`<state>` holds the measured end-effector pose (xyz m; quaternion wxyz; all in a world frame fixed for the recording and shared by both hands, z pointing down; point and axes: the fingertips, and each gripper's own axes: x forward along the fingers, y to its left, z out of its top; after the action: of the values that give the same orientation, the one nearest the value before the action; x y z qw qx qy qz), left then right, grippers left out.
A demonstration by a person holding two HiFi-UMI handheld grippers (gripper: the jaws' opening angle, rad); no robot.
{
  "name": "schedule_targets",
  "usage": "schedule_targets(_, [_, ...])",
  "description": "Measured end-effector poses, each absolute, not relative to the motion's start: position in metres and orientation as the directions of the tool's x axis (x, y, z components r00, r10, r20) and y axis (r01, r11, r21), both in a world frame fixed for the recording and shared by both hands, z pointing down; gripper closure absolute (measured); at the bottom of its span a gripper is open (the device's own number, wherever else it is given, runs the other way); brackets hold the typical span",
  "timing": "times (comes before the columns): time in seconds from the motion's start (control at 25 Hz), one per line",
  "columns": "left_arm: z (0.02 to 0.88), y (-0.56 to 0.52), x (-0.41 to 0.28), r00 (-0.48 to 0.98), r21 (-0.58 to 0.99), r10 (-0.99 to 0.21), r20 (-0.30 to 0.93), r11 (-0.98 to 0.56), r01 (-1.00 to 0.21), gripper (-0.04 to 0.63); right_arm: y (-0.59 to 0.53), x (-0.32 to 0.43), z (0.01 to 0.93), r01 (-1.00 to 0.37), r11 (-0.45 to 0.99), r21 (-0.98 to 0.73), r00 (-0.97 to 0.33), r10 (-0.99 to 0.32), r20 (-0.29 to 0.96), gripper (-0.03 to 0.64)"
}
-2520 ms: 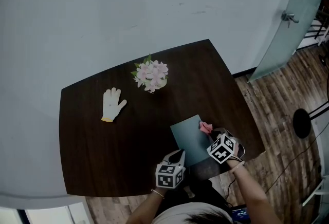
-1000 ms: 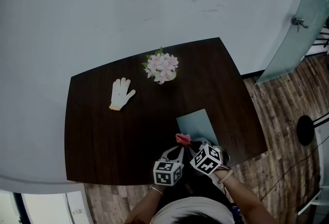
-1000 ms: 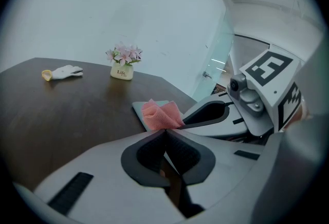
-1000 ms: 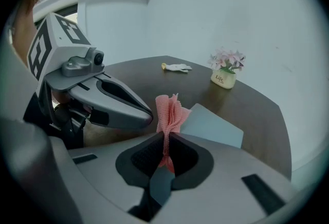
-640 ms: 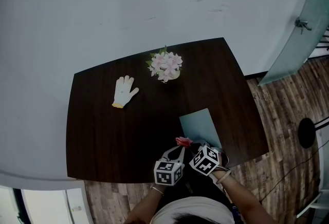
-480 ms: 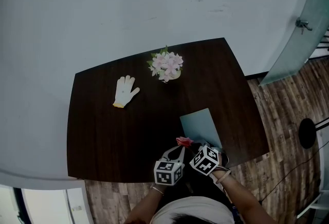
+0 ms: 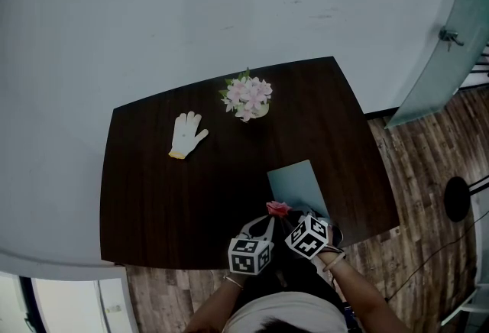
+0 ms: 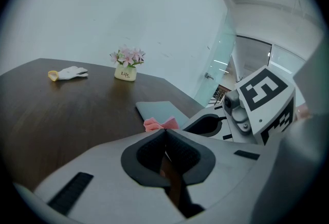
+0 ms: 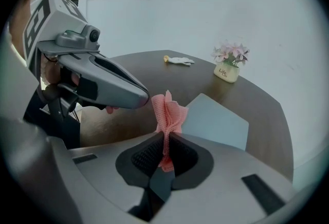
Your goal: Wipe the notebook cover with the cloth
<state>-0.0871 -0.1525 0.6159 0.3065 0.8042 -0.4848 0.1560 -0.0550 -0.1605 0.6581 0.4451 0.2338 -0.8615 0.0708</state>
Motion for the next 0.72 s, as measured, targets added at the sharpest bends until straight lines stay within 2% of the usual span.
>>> schedule_targets(0.72, [0.614,-0.145,-0.079,0.474,0.335,-0.689,0.548,-0.339,-0.879,0.577,-0.170,-0.014,0.661,-0.513,0.851,0.109,-0.454,-0.377,0.807,0.583])
